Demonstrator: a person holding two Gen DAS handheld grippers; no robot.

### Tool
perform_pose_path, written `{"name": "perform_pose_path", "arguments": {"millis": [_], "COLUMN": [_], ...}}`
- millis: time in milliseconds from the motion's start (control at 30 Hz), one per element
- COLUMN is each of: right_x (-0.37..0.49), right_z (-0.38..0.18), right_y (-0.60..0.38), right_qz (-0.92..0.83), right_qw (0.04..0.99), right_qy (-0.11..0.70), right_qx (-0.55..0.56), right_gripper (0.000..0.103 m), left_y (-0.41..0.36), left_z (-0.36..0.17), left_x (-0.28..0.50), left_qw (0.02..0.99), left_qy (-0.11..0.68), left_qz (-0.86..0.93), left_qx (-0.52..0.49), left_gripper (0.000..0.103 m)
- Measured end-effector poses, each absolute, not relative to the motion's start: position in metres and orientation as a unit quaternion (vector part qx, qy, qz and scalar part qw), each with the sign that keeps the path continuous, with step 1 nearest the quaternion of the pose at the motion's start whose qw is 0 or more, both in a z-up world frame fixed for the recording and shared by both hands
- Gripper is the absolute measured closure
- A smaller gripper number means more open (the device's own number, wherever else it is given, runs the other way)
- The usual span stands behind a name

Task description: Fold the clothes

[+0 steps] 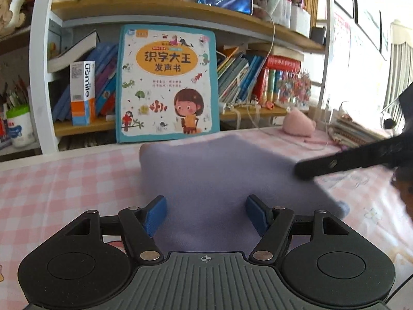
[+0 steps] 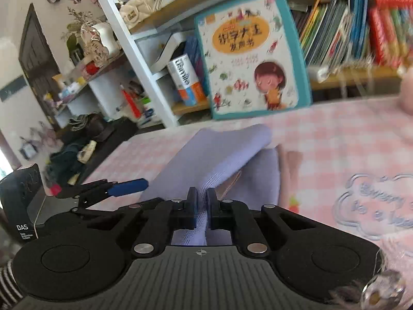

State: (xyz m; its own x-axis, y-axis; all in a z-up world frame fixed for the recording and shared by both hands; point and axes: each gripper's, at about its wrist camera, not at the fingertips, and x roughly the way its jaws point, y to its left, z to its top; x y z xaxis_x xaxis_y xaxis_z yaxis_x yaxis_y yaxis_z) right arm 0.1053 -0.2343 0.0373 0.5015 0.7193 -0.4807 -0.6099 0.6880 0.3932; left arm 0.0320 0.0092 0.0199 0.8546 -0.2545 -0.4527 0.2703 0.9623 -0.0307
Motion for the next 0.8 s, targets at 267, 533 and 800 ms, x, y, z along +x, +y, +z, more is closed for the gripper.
{"name": "perform_pose_path", "arguments": {"millis": [267, 533, 800], "right_x": [0.121, 0.134, 0.160], "right_z": [0.013, 0.015, -0.005], "right_y": [-0.239, -0.261, -0.262], "right_qz": [0.342, 0.311, 0.314], "right_qw": [0.860, 0.853, 0.803], "right_qy": [0.368, 0.386, 0.458], "right_qx": [0.095, 0.162, 0.215], "right_gripper": [0.096, 0.031, 0.033], "left_y": [0.024, 0.053, 0.071], "left_z": [0.024, 0.023, 0.009], "left_x": [0.034, 0.050, 0.086], "left_qw": [0.958, 0.941, 0.902], "left_qy": [0.256, 0.298, 0.344], "left_qz": [-0.131, -0.136, -0.173], "left_qx": [-0.001, -0.080, -0.194], "left_gripper": [0.032, 0.022, 0.021]}}
